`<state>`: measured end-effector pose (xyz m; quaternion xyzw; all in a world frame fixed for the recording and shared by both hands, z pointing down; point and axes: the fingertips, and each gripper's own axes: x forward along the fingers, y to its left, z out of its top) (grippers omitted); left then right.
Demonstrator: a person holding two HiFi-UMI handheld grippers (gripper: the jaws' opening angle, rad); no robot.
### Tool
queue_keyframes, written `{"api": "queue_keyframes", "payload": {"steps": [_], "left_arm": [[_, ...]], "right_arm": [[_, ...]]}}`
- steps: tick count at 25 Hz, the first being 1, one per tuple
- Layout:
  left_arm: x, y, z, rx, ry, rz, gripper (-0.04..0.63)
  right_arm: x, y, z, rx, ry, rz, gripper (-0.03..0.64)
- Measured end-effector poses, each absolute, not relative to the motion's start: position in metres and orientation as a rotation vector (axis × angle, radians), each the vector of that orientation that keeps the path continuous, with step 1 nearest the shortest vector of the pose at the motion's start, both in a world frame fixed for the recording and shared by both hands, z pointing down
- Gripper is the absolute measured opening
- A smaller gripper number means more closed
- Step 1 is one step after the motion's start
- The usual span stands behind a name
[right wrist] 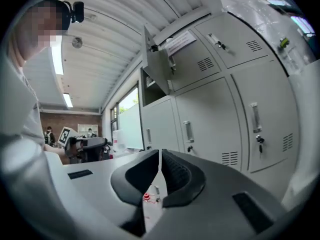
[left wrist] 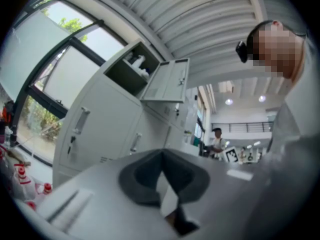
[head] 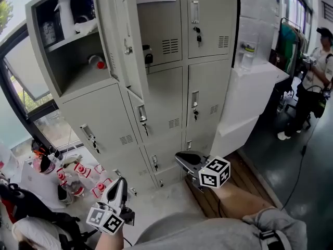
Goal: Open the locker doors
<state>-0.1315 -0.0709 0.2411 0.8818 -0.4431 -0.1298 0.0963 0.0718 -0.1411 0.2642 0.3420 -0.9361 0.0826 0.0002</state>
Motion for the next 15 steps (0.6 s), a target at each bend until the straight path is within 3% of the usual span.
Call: {"api": "queue_keyframes", "payload": {"steps": [7, 10, 15], "left_arm": [[-0.104, -0.110, 0.249, 2.702, -1.218, -0.307, 0.005], [-0.073, -0.136, 0.242, 2.750, -1.208, -0.294, 0.005], [-0.011, -0.189, 0.235, 2.776, -1.255, -0.312, 0.005]], "right_arm": [[0.162, -0.232, 0.261, 1.496, -2.741, 0.239, 0.022], [0.201, -0.285, 0.249, 1.576, -2.671, 0.188, 0.120], [0.233, -0.375, 0.241, 1.609, -2.596, 0.114, 0.144]]}}
